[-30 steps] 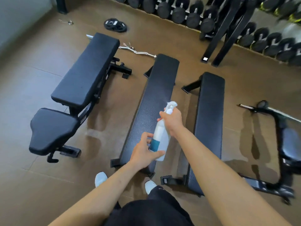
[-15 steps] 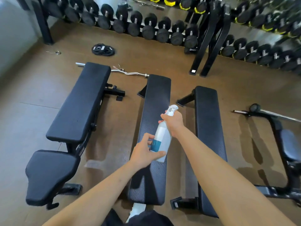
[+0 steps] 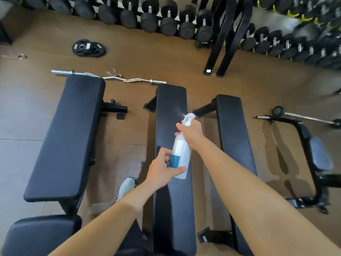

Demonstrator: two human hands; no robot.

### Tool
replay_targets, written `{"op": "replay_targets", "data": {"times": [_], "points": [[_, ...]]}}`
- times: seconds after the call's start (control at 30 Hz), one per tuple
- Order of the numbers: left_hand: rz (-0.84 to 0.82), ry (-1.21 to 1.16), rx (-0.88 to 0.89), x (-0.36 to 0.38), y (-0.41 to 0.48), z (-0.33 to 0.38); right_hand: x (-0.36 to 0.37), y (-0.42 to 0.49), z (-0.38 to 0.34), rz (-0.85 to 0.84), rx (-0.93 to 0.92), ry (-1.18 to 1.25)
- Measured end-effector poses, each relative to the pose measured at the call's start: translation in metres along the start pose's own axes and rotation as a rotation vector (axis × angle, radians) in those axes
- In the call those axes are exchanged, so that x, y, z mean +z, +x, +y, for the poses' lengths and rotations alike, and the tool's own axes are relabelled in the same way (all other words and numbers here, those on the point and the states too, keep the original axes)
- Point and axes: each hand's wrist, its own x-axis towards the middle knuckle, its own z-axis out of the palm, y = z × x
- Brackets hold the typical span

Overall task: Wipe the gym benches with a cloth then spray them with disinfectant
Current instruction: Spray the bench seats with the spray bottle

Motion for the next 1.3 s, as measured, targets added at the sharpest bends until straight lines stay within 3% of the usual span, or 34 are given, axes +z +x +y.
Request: {"op": "replay_targets", "data": {"times": [0.37,0.63,0.8,0.93,1.3], "points": [[-0.121,-0.086,-0.018,-0.106,0.144,0.006,0.087,0.112,-0.094,0.094,0.078,-0.098],[-0.144,-0.100,-0.028,-0.127,0.148,0.005,0.105,0.116,-0.105,0.047,0.104,-0.146],[-0.054,-0.076,-0.044,-0.143,0.120,-0.011,0.132,0.087,-0.106,0.025,0.076,-0.155],[0.043,-0.100,-0.067,-0.155,0.075,-0.029,0.153,0.047,-0.102,-0.150,0.010,-0.104],[0.550,-0.228,-0.178,-0.130,-0.142,-0.085,0.218,-0.138,-0.031,-0.544,-0.313,-0.281]]}}
